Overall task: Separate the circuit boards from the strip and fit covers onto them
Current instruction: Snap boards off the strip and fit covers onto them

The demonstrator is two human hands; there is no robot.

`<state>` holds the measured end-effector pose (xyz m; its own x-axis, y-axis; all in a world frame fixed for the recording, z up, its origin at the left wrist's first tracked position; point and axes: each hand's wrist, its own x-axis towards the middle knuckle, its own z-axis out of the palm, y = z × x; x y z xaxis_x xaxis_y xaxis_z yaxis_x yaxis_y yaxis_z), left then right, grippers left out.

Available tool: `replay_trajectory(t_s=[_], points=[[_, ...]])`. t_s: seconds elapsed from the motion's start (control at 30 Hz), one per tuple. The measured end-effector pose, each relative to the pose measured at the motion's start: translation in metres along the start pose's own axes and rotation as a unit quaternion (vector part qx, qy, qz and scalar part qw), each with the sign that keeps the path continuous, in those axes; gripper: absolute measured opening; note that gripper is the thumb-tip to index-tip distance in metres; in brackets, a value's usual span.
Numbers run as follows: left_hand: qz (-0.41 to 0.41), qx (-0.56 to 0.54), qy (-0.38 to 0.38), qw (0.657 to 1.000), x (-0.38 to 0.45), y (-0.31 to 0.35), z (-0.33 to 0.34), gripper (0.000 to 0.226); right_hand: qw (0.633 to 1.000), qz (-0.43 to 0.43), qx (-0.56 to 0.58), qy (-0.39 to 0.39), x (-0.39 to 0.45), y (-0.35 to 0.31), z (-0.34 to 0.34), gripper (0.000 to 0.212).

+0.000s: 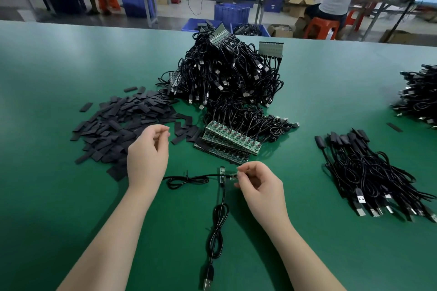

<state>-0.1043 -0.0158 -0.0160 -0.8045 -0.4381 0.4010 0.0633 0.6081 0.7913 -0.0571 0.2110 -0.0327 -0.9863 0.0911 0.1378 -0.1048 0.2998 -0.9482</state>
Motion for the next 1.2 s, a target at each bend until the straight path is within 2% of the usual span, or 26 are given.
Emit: replay_trajectory(t_s=[0.1,0.23,0.3,0.37,0.5,0.57,0.63,0.77,0.83,0.93,0.97,1.0,1.03,1.07,1.13,1.17,1.2], points=[[-0.019,0.019,-0.002,1.000,0.004,-0.010,-0.007,0.016,1.000,0.000,0.001,-0.003,0.000,0.001,-0.001,0.025],[0.004,0.157,-0.013,0.987,0.020,-0.019,-0.019,0.037,1.000,-0.002,-0.003,-0.003,0.000,0.002,-0.001,0.024],[0.029,0.267,-0.018,0.963,0.034,-0.024,-0.026,0.043,1.000,-0.010,-0.012,-0.003,-0.001,0.002,-0.001,0.025],[0.021,0.349,-0.053,0.935,0.049,-0.028,-0.031,0.041,1.000,-0.019,-0.024,-0.002,-0.002,0.000,0.001,0.025],[-0.017,0.428,-0.147,0.892,0.069,-0.037,-0.035,0.035,0.998,-0.030,-0.052,0.023,-0.005,-0.003,0.001,0.027],[-0.010,0.445,-0.162,0.881,0.075,-0.042,-0.036,0.033,0.992,-0.050,-0.110,0.045,-0.006,-0.003,0.001,0.028],[0.006,0.432,-0.139,0.891,0.078,-0.047,-0.034,0.032,0.980,-0.075,-0.175,0.062,-0.007,-0.004,-0.001,0.024],[0.013,0.436,-0.145,0.888,0.078,-0.046,-0.028,0.036,0.978,-0.113,-0.168,0.044,-0.002,-0.003,-0.004,0.017],[0.024,0.429,-0.123,0.895,0.074,-0.035,-0.028,0.034,0.977,-0.134,-0.154,0.061,-0.001,-0.004,-0.005,0.021],[0.115,0.294,-0.060,0.947,0.050,-0.004,-0.024,0.030,0.980,-0.138,-0.075,0.122,-0.001,-0.008,-0.005,0.027],[0.127,0.212,-0.080,0.966,0.036,0.011,-0.021,0.028,0.982,-0.139,-0.023,0.126,-0.001,-0.011,-0.005,0.028],[0.112,0.123,-0.132,0.977,0.022,0.027,-0.016,0.025,0.982,-0.143,0.036,0.116,-0.001,-0.015,-0.004,0.030],[0.066,0.035,-0.210,0.975,0.006,0.043,-0.009,0.021,0.980,-0.153,0.085,0.096,-0.001,-0.021,-0.002,0.031],[-0.004,-0.060,-0.302,0.951,-0.010,0.060,-0.003,0.019,0.976,-0.168,0.116,0.074,-0.001,-0.026,0.000,0.031],[-0.177,-0.235,-0.452,0.842,-0.038,0.086,0.009,0.032,0.971,-0.191,0.137,0.036,-0.002,-0.037,0.006,0.034],[-0.244,-0.292,-0.488,0.786,-0.047,0.094,0.014,0.037,0.971,-0.200,0.129,0.024,-0.002,-0.041,0.008,0.036],[-0.289,-0.331,-0.500,0.746,-0.053,0.099,0.018,0.039,0.972,-0.208,0.109,0.015,-0.002,-0.043,0.010,0.037]])
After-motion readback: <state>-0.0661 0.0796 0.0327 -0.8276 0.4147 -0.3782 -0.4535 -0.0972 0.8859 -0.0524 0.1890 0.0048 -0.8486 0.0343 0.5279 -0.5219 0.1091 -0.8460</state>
